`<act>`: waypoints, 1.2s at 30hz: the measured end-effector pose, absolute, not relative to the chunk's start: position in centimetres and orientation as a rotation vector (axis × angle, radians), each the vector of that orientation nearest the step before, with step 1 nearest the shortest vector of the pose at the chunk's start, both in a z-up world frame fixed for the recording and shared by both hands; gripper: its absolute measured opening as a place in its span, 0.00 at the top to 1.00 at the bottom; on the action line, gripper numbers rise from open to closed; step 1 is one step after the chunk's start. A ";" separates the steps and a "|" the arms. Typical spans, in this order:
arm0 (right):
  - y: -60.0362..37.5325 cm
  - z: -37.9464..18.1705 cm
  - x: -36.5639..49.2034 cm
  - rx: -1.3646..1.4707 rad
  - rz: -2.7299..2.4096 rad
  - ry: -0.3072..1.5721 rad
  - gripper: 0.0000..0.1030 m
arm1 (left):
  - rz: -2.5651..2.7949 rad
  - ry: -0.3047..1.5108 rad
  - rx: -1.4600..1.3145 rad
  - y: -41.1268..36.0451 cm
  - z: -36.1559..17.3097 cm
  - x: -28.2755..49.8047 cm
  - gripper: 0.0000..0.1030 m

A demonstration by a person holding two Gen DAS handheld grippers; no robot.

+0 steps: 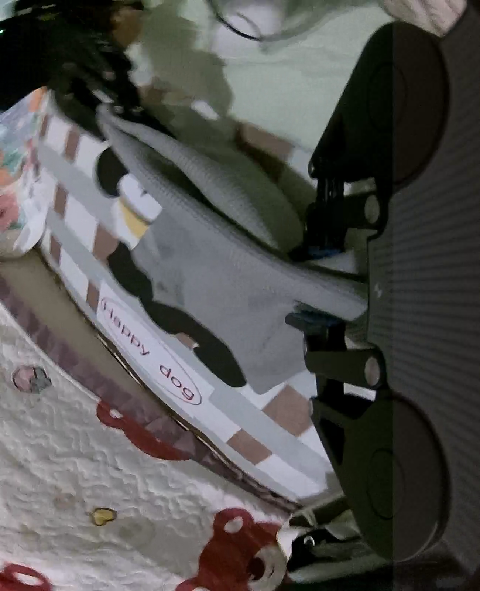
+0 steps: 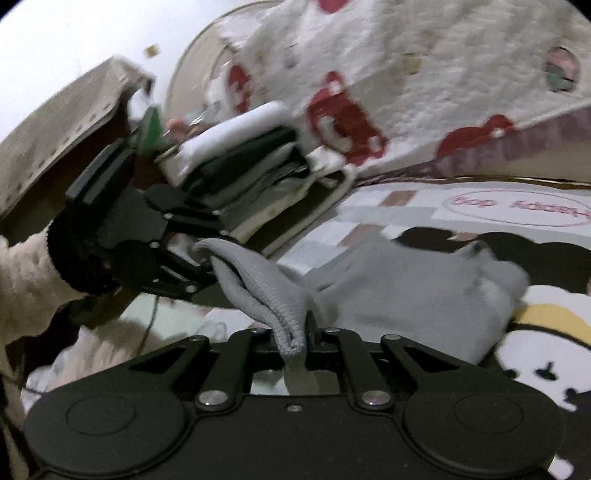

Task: Fold clothes

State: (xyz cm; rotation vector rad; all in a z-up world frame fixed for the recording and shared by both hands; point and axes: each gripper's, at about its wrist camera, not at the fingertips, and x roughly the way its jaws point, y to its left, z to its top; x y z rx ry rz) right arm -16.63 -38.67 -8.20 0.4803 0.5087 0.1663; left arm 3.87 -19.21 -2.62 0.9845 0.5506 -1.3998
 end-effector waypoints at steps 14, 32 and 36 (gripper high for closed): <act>-45.1 -11.3 -12.7 0.603 -0.007 0.594 0.91 | -1.379 0.767 0.545 -24.9 -6.0 11.5 0.82; -47.5 -13.0 -9.6 0.666 -0.125 0.716 0.91 | -1.163 1.083 -0.172 -20.9 -12.1 19.3 0.68; -47.3 -12.8 -9.4 0.639 -0.139 0.709 0.91 | -1.188 1.030 0.006 -20.6 -11.0 18.0 0.53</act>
